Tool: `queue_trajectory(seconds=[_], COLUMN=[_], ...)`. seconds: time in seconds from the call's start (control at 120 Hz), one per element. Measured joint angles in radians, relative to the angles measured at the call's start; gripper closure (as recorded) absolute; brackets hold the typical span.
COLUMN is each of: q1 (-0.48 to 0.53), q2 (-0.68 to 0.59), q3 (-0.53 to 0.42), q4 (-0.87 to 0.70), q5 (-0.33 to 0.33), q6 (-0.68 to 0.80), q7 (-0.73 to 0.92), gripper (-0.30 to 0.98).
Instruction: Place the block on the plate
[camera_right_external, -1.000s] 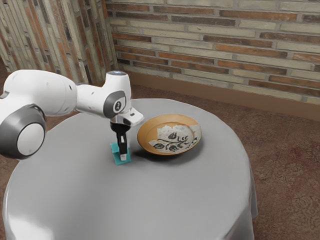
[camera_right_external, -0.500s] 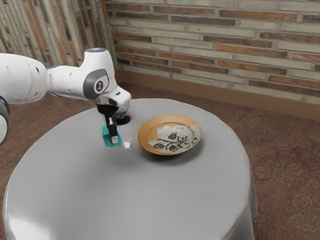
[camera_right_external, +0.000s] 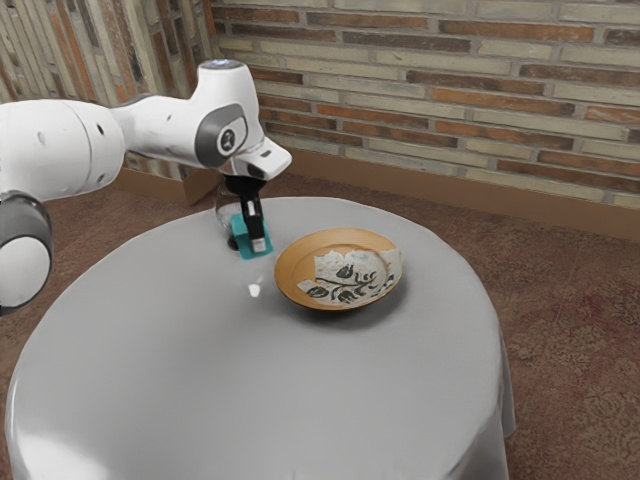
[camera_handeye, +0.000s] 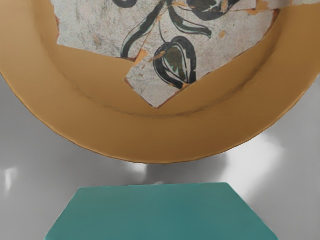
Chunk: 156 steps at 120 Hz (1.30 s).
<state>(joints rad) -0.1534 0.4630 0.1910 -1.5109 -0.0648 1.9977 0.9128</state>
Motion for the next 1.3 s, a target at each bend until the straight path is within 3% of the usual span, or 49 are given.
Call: queue_trajectory(seconds=[0.525,1.3], q1=[-0.008,-0.006], q2=[0.127,0.287], q3=[-0.119,-0.124], q4=[0.136,0.217], q5=[-0.001,0.006], q6=[-0.021,0.148], q7=[-0.007,-0.012], gripper=[0.27,0.32])
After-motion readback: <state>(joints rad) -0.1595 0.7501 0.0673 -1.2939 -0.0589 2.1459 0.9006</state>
